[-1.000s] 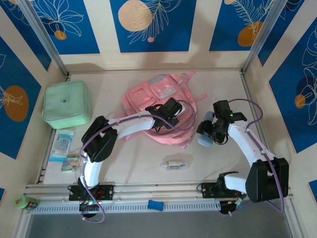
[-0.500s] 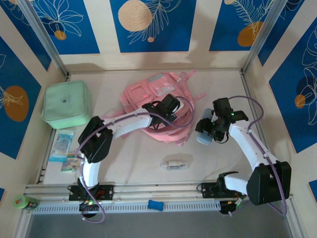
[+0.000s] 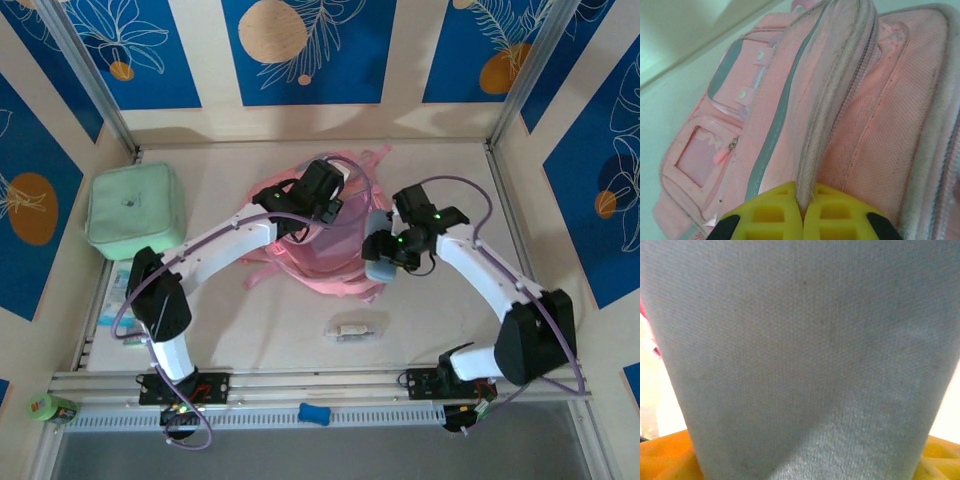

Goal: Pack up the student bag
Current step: Place the glasses case in the student bag, then move the glasses case into the student bag.

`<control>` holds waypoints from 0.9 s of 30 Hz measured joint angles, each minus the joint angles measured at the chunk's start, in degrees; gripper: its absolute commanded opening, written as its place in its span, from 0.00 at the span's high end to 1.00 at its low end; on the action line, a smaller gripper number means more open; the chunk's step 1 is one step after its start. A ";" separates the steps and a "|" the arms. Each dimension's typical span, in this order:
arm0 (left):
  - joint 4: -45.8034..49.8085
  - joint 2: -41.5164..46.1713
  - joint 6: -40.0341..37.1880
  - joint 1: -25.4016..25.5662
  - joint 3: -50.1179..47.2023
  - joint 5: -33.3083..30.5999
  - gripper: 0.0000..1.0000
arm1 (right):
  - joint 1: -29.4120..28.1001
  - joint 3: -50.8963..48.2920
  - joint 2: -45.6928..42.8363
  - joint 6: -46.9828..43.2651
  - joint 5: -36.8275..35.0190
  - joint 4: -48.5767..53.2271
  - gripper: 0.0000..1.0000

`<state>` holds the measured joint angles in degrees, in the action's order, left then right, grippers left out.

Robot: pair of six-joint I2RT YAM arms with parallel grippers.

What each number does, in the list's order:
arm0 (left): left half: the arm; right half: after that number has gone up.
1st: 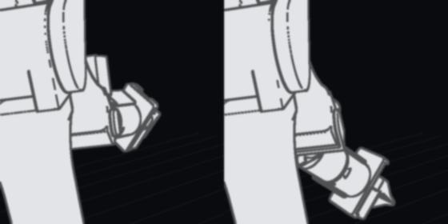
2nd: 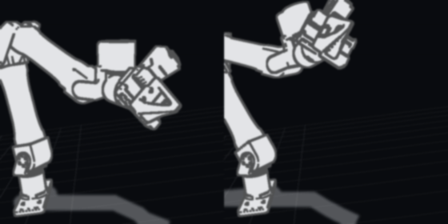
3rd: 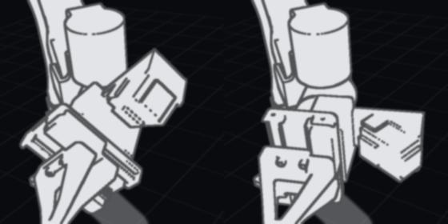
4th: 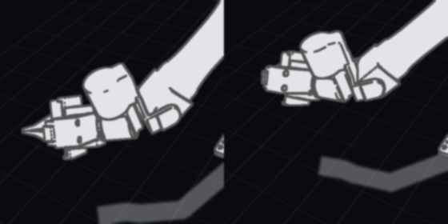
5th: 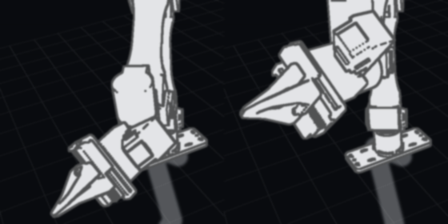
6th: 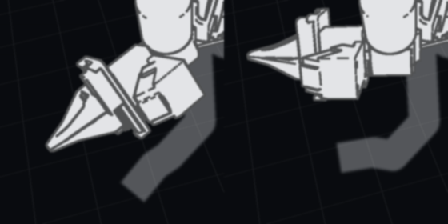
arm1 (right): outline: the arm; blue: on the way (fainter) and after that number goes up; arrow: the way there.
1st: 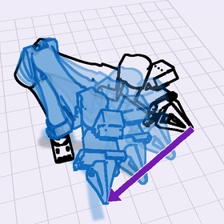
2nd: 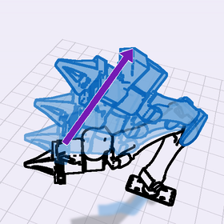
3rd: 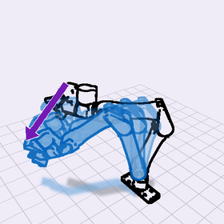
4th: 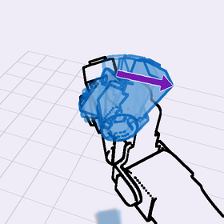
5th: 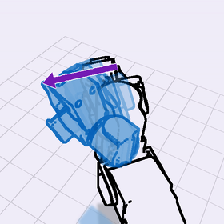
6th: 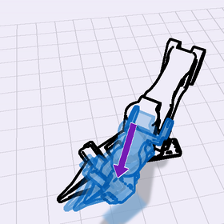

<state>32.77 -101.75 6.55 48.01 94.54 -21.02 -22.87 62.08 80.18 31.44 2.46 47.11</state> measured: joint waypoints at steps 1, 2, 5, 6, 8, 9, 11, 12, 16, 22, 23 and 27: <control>0.13 0.17 1.07 0.00 0.00 0.09 1.00 | -1.01 1.46 2.29 -0.20 0.39 -0.61 0.29; 0.33 0.37 2.10 0.00 0.02 0.20 1.00 | -1.86 3.04 4.52 -0.28 0.68 -1.11 0.29; 1.51 0.68 4.50 0.00 0.63 0.20 1.00 | -4.11 8.52 11.47 -1.22 0.94 -3.28 0.28; 1.70 0.68 5.11 0.00 0.90 0.17 1.00 | -4.52 9.88 13.11 -1.51 0.90 -3.72 0.26; 1.90 0.79 6.23 -0.11 1.09 0.13 1.00 | -5.20 12.22 16.39 -1.97 0.74 -5.03 0.21; 1.99 0.81 6.69 -0.24 1.09 0.15 1.00 | -5.31 12.85 17.40 -2.21 0.74 -5.57 0.18; 2.08 0.81 7.56 -0.66 1.09 0.39 1.00 | -5.31 13.14 18.29 -2.58 0.83 -6.54 0.16; 2.08 0.83 7.87 -0.76 1.09 0.46 1.00 | -5.31 13.11 18.29 -2.62 0.83 -6.67 0.15; 2.08 1.20 8.44 -0.92 1.09 1.05 1.00 | -5.31 11.04 16.74 -2.67 0.00 -7.65 0.14; 2.03 1.99 8.68 -1.40 0.68 1.64 1.00 | -6.49 2.43 9.42 -1.84 -2.12 -7.74 0.27; 1.97 2.05 8.68 -1.40 0.59 1.79 1.00 | -7.26 0.72 8.02 -1.27 -2.27 -7.93 0.29; 1.95 2.32 8.68 -1.40 0.35 2.40 1.00 | -10.16 -3.28 5.68 1.03 -2.40 -9.44 0.43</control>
<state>34.72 -99.44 15.22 46.61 94.89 -18.61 -33.04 58.81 85.86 32.47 0.05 37.67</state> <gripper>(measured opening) 0.055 0.632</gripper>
